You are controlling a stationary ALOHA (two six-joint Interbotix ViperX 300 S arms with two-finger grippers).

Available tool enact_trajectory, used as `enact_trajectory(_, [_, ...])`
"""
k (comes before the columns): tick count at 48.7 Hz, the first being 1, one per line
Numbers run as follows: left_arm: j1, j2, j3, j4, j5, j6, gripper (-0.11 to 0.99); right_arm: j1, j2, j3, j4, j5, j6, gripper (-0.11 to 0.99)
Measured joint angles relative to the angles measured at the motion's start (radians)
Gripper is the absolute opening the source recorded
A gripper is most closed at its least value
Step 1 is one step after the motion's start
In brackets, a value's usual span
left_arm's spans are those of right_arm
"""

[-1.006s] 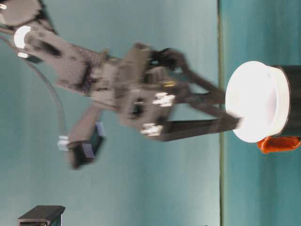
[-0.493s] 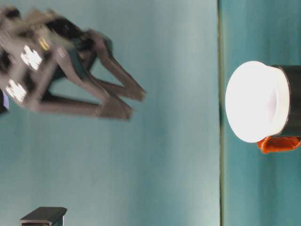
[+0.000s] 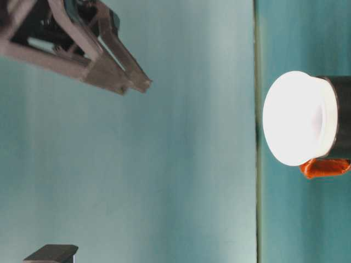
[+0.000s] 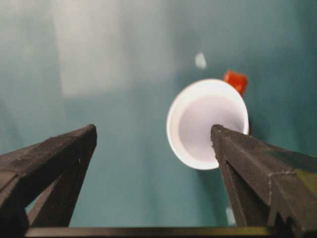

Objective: Put the paper cup into the moved red handle cup holder.

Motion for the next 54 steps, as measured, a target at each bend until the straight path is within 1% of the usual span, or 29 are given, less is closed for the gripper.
enact_trajectory(1, [-0.002, 0.002, 0.0, -0.002, 0.0, 0.0, 0.93, 0.0, -0.009, 0.011, 0.0, -0.017, -0.003, 0.85])
enact_trajectory(6, [-0.002, 0.0, -0.002, 0.0, 0.0, 0.0, 0.93, 0.0, -0.058, 0.063, 0.0, -0.081, -0.012, 0.85])
enact_trajectory(8, [-0.002, 0.0, -0.002, -0.002, 0.0, 0.0, 0.93, 0.0, -0.075, 0.08, 0.002, -0.1, -0.012, 0.85])
enact_trajectory(10, [-0.003, -0.002, 0.0, 0.0, 0.0, 0.0, 0.93, 0.0, -0.098, 0.1, 0.0, -0.118, -0.014, 0.85])
enact_trajectory(11, [-0.003, 0.0, 0.0, -0.002, 0.0, 0.0, 0.93, 0.0, -0.106, 0.11, 0.002, -0.124, -0.014, 0.85])
enact_trajectory(14, [-0.003, 0.0, 0.0, -0.002, 0.0, -0.002, 0.93, 0.0, -0.132, 0.132, 0.0, -0.135, -0.012, 0.85])
enact_trajectory(15, [-0.003, 0.0, 0.0, 0.0, 0.0, 0.0, 0.93, 0.0, -0.138, 0.138, 0.0, -0.137, -0.012, 0.85])
enact_trajectory(16, [-0.003, -0.002, -0.002, -0.002, 0.0, 0.0, 0.93, 0.0, -0.146, 0.144, 0.0, -0.138, -0.012, 0.85])
enact_trajectory(20, [-0.003, 0.0, 0.0, 0.0, 0.0, -0.002, 0.93, -0.006, -0.167, 0.167, 0.0, -0.14, -0.012, 0.85])
enact_trajectory(23, [-0.003, 0.0, 0.0, -0.002, 0.0, 0.0, 0.93, -0.014, -0.179, 0.176, 0.002, -0.14, -0.012, 0.85])
enact_trajectory(31, [-0.003, 0.0, 0.0, 0.0, 0.0, -0.002, 0.93, -0.026, -0.202, 0.195, 0.0, -0.141, -0.012, 0.85])
enact_trajectory(34, [-0.006, 0.0, 0.0, 0.0, 0.0, -0.002, 0.93, -0.029, -0.204, 0.199, 0.0, -0.144, -0.012, 0.85])
enact_trajectory(36, [-0.006, -0.002, -0.002, -0.002, 0.0, -0.002, 0.93, -0.029, -0.206, 0.201, 0.0, -0.144, -0.012, 0.85])
enact_trajectory(39, [-0.006, 0.0, 0.0, 0.0, 0.0, -0.002, 0.93, -0.031, -0.206, 0.206, 0.002, -0.146, -0.012, 0.85])
enact_trajectory(40, [-0.008, 0.0, 0.0, -0.002, 0.0, -0.002, 0.93, -0.032, -0.206, 0.207, 0.0, -0.146, -0.012, 0.85])
enact_trajectory(43, [-0.009, 0.0, 0.0, 0.0, 0.0, -0.002, 0.93, -0.031, -0.206, 0.213, 0.002, -0.146, -0.012, 0.85])
enact_trajectory(44, [-0.008, 0.0, -0.002, -0.002, 0.0, -0.002, 0.93, -0.031, -0.206, 0.216, 0.0, -0.146, -0.012, 0.85])
enact_trajectory(46, [-0.008, 0.0, 0.0, 0.0, 0.0, -0.002, 0.93, -0.032, -0.206, 0.219, 0.0, -0.146, -0.012, 0.85])
enact_trajectory(48, [-0.008, -0.002, 0.0, -0.002, 0.0, -0.002, 0.93, -0.031, -0.206, 0.221, 0.002, -0.146, -0.014, 0.85])
enact_trajectory(54, [-0.009, 0.0, 0.0, 0.0, -0.002, -0.002, 0.93, -0.032, -0.207, 0.225, 0.0, -0.146, -0.014, 0.83])
